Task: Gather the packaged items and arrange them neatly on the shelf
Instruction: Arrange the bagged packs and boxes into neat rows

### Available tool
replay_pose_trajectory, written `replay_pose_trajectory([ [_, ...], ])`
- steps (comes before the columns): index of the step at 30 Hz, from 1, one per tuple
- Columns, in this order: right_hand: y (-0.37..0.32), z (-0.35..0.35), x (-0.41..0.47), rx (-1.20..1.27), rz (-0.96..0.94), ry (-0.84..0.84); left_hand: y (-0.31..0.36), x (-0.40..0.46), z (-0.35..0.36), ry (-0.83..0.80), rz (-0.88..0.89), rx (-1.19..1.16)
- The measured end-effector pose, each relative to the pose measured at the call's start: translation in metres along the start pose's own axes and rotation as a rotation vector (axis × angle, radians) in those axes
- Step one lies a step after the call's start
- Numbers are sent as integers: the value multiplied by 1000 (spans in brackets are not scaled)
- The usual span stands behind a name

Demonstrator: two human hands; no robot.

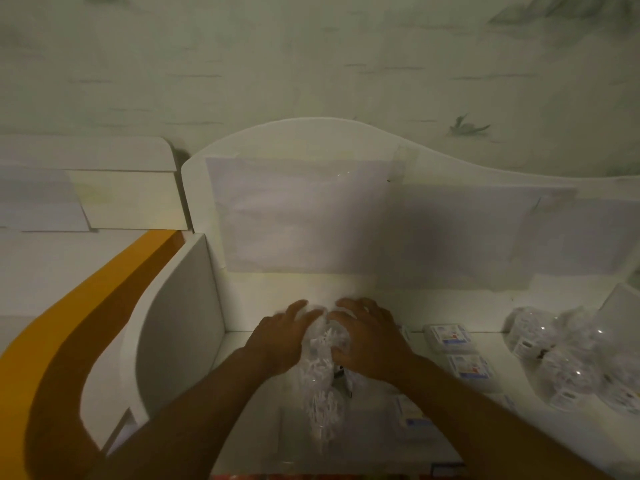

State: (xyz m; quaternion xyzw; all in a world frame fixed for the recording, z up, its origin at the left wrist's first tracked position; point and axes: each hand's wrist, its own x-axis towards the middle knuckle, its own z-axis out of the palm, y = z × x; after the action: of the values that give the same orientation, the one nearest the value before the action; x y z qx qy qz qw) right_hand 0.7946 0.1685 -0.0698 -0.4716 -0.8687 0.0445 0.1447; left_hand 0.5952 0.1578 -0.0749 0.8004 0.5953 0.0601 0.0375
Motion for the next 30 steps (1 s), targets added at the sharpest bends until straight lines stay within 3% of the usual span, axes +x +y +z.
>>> replay_pose_trajectory([
  [2, -4, -1, 3, -33, 0, -110, 1, 3, -1, -64, -3, 32],
  [8, -13, -12, 15, -131, 56, -317, -11, 12, -1, 46, 41, -10],
  [13, -12, -7, 28, -180, 57, -302, -20, 13, -18, 1, -24, -5],
  [20, -10, -6, 53, -51, 73, -265, -45, 6, -36, -77, -112, 127],
  [30, -29, 12, 70, -39, 134, -176, -64, -2, -44, -71, -95, 211],
])
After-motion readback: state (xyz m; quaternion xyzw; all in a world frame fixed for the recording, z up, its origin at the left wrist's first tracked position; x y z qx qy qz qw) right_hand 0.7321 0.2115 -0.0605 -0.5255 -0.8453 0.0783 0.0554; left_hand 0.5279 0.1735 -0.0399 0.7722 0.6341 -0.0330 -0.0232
